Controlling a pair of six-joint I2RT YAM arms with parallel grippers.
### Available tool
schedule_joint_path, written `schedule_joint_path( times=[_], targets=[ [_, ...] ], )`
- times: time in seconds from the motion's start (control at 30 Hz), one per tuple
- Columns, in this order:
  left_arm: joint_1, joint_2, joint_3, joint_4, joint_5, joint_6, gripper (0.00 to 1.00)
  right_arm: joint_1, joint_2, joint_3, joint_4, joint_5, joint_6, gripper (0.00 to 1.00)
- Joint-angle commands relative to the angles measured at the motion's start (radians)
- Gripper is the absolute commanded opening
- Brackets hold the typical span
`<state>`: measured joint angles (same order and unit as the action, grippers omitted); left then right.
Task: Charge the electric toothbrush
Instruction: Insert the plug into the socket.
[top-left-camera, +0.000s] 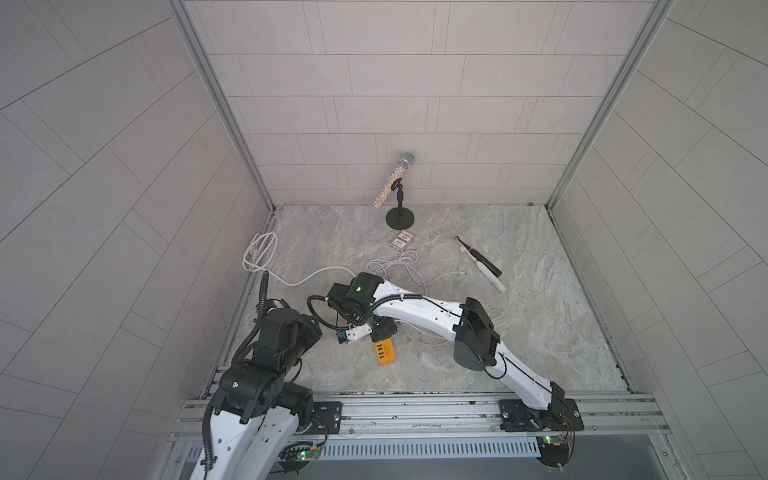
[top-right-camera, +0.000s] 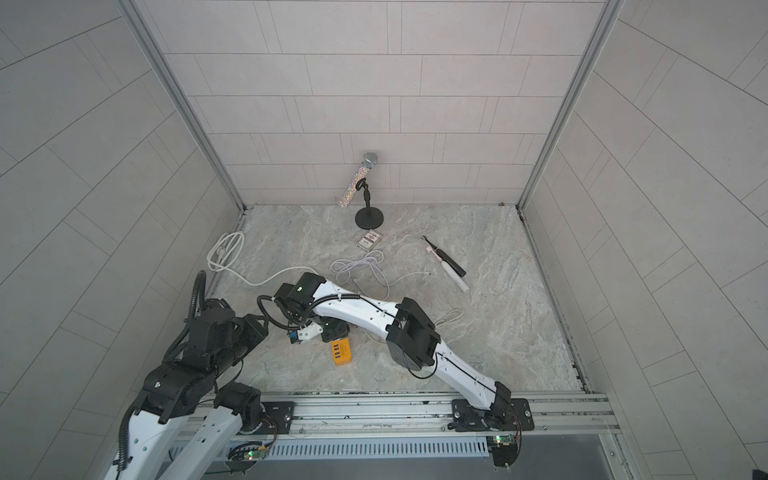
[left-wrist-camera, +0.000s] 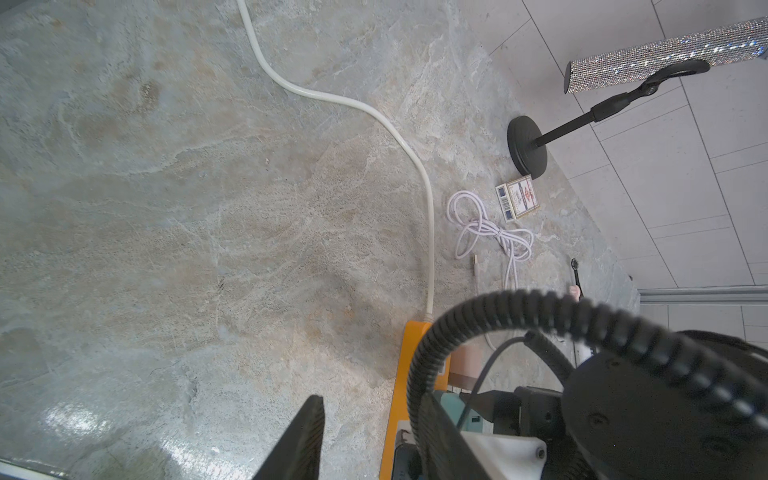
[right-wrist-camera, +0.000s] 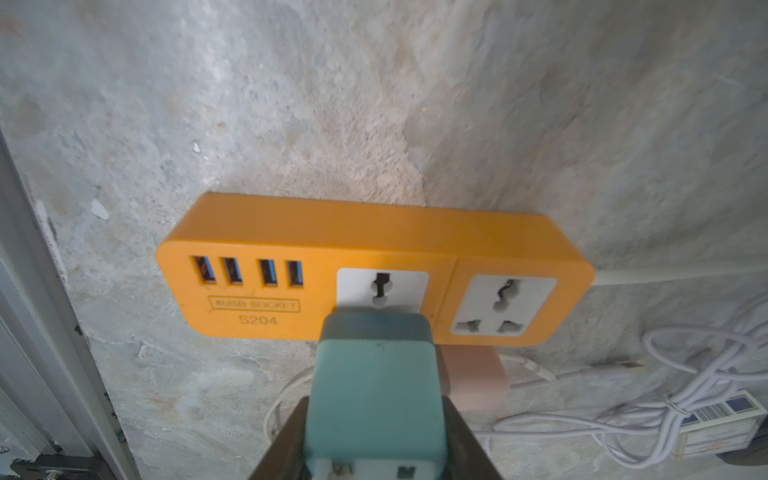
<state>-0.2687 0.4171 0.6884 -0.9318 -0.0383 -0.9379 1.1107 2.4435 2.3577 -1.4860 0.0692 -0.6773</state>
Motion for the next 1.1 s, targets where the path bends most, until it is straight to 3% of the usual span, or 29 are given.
schedule_joint_path(
  times=[0.0, 0.23, 0.4, 0.67, 0.77, 0.8, 0.87, 1.07],
  targets=[
    [0.006, 0.008, 0.021, 0.0, -0.006, 0.008, 0.43, 0.027, 0.085, -0.009, -0.005, -0.091, -0.015, 0.0],
    [0.006, 0.017, 0.042, 0.002, -0.017, 0.019, 0.43, 0.048, 0.197, 0.027, -0.008, -0.143, -0.005, 0.0],
    [0.005, 0.025, 0.049, 0.01, -0.012, 0.02, 0.43, 0.051, 0.181, 0.03, -0.005, -0.107, 0.022, 0.0],
    [0.006, 0.035, 0.103, 0.005, -0.021, 0.043, 0.45, 0.042, 0.04, 0.025, 0.0, -0.052, 0.067, 0.49],
    [0.006, 0.047, 0.137, -0.005, -0.026, 0.056, 0.47, 0.042, -0.023, 0.022, 0.003, -0.034, 0.083, 0.59],
    [0.005, 0.05, 0.149, -0.007, -0.026, 0.06, 0.47, 0.043, -0.047, 0.012, 0.012, -0.032, 0.086, 0.67],
    [0.006, 0.058, 0.18, -0.015, -0.029, 0.068, 0.49, 0.045, -0.093, -0.01, 0.008, -0.04, 0.088, 1.0],
    [0.006, 0.097, 0.295, -0.039, -0.031, 0.116, 0.55, 0.028, -0.281, -0.151, 0.074, 0.014, 0.176, 1.0]
  ],
)
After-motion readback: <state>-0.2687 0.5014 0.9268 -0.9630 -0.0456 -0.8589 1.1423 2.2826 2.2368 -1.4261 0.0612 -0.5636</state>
